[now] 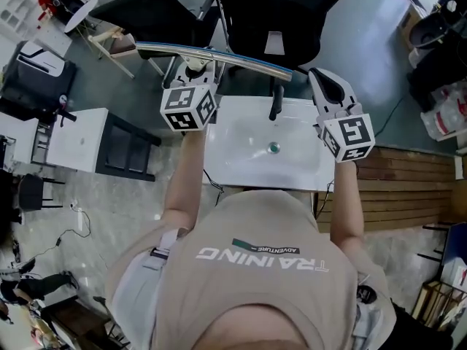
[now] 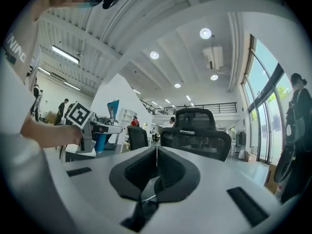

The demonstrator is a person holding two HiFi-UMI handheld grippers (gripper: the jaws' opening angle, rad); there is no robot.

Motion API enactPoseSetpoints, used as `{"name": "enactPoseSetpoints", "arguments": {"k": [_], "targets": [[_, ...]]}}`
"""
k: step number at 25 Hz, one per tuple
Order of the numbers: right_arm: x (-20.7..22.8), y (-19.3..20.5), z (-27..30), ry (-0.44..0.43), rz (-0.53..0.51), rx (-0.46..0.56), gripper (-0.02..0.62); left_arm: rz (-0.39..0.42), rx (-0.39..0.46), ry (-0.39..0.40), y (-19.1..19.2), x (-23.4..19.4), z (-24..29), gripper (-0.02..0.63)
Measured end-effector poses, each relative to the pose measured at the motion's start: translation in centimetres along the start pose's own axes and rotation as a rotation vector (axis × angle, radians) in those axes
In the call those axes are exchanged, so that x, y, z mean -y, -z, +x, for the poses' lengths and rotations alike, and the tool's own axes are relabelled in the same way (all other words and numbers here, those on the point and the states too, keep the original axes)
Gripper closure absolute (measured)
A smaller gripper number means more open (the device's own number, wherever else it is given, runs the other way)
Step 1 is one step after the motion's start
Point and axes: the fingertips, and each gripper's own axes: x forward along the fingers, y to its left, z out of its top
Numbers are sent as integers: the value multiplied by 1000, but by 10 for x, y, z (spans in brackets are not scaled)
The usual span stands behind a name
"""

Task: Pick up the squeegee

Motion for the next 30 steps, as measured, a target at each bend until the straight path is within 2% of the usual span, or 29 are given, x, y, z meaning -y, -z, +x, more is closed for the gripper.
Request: {"name": "enactPoseSetpoints", "arguments": {"k": [4, 9, 15, 30], "targets": [[13, -11, 4, 48, -15, 16, 565, 13, 21, -25, -13, -3, 2, 595], [23, -26, 7, 73, -6, 39, 565, 5, 35, -16, -25, -2, 3, 595], [30, -43, 17, 67, 11, 72, 565, 25, 73, -10, -44, 2, 5, 595], [29, -65, 30, 48, -2, 91, 565, 36, 104, -12, -64, -2, 6, 595]]}}
